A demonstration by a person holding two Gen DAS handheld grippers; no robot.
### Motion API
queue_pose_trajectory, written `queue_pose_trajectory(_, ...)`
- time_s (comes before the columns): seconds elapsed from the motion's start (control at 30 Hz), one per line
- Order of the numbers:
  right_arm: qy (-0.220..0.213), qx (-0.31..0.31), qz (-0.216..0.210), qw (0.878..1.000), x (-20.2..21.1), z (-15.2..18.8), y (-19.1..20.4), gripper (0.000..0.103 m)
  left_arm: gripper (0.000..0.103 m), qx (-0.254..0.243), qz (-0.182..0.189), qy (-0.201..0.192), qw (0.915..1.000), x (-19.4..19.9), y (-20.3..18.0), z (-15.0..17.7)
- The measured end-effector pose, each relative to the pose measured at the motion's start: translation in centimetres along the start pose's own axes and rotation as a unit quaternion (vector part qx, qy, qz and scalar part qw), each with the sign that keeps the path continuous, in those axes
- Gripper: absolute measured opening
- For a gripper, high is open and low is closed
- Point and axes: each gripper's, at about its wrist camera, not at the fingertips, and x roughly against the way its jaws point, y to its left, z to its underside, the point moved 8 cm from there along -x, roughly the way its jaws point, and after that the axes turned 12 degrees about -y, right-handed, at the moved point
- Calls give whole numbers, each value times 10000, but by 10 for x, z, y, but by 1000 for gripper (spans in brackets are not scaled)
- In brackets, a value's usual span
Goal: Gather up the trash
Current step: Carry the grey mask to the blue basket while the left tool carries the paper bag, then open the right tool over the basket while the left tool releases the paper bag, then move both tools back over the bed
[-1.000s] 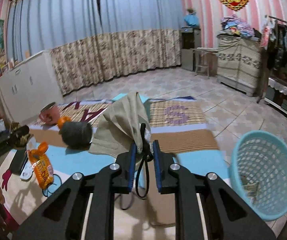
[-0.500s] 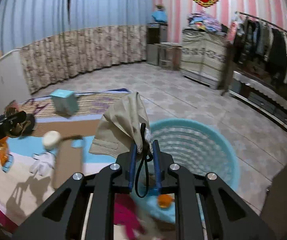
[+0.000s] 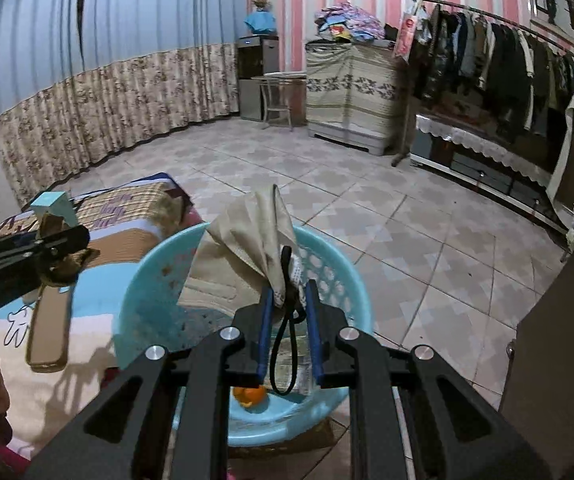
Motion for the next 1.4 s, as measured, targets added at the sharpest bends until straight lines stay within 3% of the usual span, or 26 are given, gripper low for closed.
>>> queue_pose_trajectory(0.27, 118, -165, 198, 9996, -17, 5, -19, 16, 41, -337, 305, 170, 9988, -31, -31, -5)
queue_pose_trajectory(0.37, 187, -170, 187, 9995, -24, 7, -17, 16, 56, -384, 298, 162, 9987, -36, -36, -9)
queue_pose_trajectory(0.7, 446, -81, 95, 9989, -36, 17, 2, 17, 96, -636, -529, -492, 9954, -3, 15, -40)
queue_pose_trajectory(0.9, 678, 6, 68, 9977, -46, 23, 20, 20, 98, -554, -852, -646, 9927, 33, 52, -50)
queue_pose_trajectory(0.97, 701, 28, 132, 9975, -49, 21, 23, 29, 98, -484, -909, -669, 9924, 46, 63, -50)
queue_pose_trajectory(1.1, 756, 57, 286, 9967, -53, 22, 24, 67, 98, -352, -1048, -717, 9913, 69, 85, -47)
queue_pose_trajectory(1.17, 849, 65, 350, 9958, -55, 27, 25, 68, 98, -311, -1151, -738, 9901, 80, 96, -45)
queue_pose_trajectory(1.23, 848, -2, 396, 9956, -52, 28, 26, 76, 98, -242, -1263, -755, 9888, 93, 108, -42)
queue_pose_trajectory(1.3, 724, -64, 428, 9964, -45, 28, 30, 86, 98, -204, -1373, -764, 9874, 107, 121, -34)
queue_pose_trajectory(1.4, 500, -28, 377, 9980, -31, 22, 49, 89, 98, -206, -1686, -785, 9823, 130, 145, -23)
